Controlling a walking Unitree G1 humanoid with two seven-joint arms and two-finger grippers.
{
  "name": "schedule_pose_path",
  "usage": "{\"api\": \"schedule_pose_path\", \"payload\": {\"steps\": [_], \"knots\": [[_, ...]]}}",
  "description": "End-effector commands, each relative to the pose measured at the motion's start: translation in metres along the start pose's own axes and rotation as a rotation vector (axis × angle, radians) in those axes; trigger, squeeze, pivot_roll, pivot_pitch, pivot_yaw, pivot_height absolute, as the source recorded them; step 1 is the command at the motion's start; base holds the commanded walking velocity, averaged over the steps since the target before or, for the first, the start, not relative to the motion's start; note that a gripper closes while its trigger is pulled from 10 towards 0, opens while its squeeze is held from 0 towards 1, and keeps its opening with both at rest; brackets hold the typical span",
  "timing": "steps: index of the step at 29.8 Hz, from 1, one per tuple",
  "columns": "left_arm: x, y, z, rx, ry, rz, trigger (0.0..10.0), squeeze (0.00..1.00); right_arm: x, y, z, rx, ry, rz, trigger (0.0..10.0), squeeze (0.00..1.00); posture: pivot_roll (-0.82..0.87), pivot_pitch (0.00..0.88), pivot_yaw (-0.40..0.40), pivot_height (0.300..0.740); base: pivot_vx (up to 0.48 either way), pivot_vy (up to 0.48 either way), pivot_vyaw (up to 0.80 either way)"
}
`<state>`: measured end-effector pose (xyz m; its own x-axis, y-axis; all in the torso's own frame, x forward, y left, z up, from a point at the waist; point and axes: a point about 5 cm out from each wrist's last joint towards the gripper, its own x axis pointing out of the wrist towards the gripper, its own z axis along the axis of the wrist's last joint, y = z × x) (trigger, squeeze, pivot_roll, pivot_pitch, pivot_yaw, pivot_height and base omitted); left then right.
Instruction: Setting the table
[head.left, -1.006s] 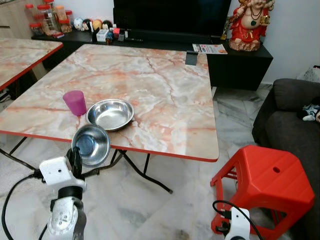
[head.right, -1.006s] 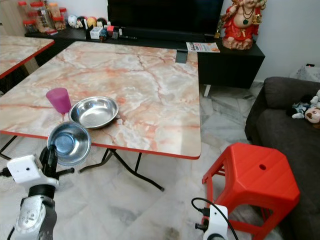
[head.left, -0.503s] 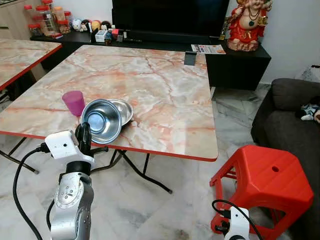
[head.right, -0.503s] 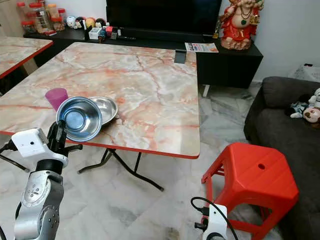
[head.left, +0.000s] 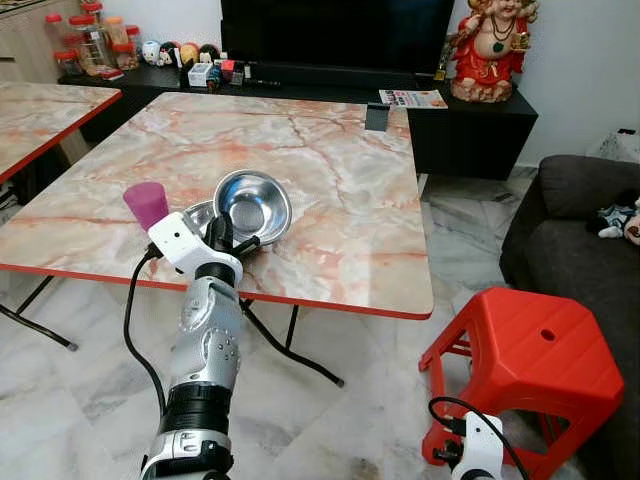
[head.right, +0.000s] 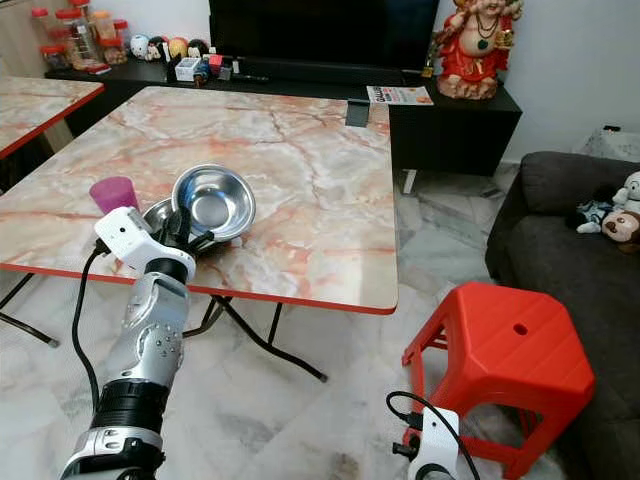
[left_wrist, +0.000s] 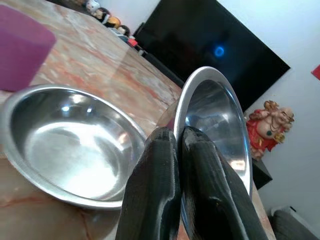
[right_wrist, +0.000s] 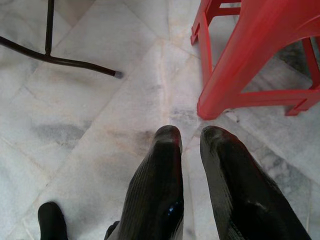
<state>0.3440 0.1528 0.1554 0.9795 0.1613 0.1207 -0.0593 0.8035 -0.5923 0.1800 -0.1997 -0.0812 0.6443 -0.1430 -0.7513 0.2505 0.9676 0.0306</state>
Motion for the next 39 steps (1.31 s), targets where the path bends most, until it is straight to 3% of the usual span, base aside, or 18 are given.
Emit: {"api": "schedule_pose_path", "payload": {"steps": [1, 5, 9, 11, 12, 17, 22, 31, 37, 39], "knots": [[0.001, 0.005, 0.003, -0.021, -0.004, 0.029, 10.0, 0.00, 0.000, 0.000, 0.002, 0.005, -0.007, -0.004, 10.0, 0.00, -0.02, 0.000, -0.029, 0.740, 0.000, 0.000, 0.00], [0.011, 0.014, 0.001, -0.053, 0.009, 0.093, 10.0, 0.00, 0.000, 0.000, 0.002, 0.005, -0.006, -0.003, 10.0, 0.00, -0.02, 0.000, -0.031, 0.740, 0.000, 0.000, 0.00], [0.014, 0.017, 0.001, 0.032, 0.063, 0.038, 10.0, 0.00, 0.000, 0.001, 0.002, 0.006, -0.007, -0.003, 10.0, 0.00, -0.03, 0.000, -0.026, 0.740, 0.000, 0.000, 0.00], [0.013, 0.026, 0.005, 0.162, 0.107, 0.002, 10.0, 0.00, 0.000, -0.001, 0.002, 0.012, -0.009, -0.008, 10.0, 0.00, -0.03, 0.000, -0.019, 0.740, 0.000, 0.000, 0.00], [0.013, 0.029, 0.007, 0.179, 0.110, 0.000, 10.0, 0.00, 0.000, -0.001, 0.001, 0.012, -0.009, -0.009, 10.0, 0.00, -0.03, 0.000, -0.019, 0.740, 0.000, 0.000, 0.00], [0.018, 0.047, 0.020, 0.210, 0.144, 0.028, 10.0, 0.00, -0.001, -0.003, -0.001, 0.005, -0.002, -0.009, 10.0, 0.00, -0.02, 0.000, -0.023, 0.740, 0.000, 0.000, 0.00], [0.021, 0.047, 0.014, 0.216, 0.242, 0.017, 10.0, 0.00, -0.001, 0.000, -0.002, 0.000, 0.000, -0.002, 10.0, 0.00, -0.02, 0.000, -0.024, 0.740, 0.000, 0.000, 0.00], [0.030, 0.034, 0.018, 0.082, 0.212, -0.009, 10.0, 0.00, 0.000, 0.000, 0.000, 0.000, -0.006, -0.001, 10.0, 0.00, -0.02, 0.000, -0.016, 0.740, 0.000, 0.000, 0.00], [0.039, 0.022, 0.027, -0.118, 0.140, 0.007, 10.0, 0.00, 0.000, 0.002, -0.001, 0.007, -0.005, -0.002, 10.0, 0.00, -0.03, 0.000, -0.011, 0.740, 0.000, 0.000, 0.00], [0.040, 0.022, 0.027, -0.138, 0.131, 0.020, 10.0, 0.00, 0.000, 0.002, -0.001, 0.009, -0.004, -0.002, 10.0, 0.00, -0.03, 0.000, -0.009, 0.740, 0.000, 0.000, 0.00]]}}
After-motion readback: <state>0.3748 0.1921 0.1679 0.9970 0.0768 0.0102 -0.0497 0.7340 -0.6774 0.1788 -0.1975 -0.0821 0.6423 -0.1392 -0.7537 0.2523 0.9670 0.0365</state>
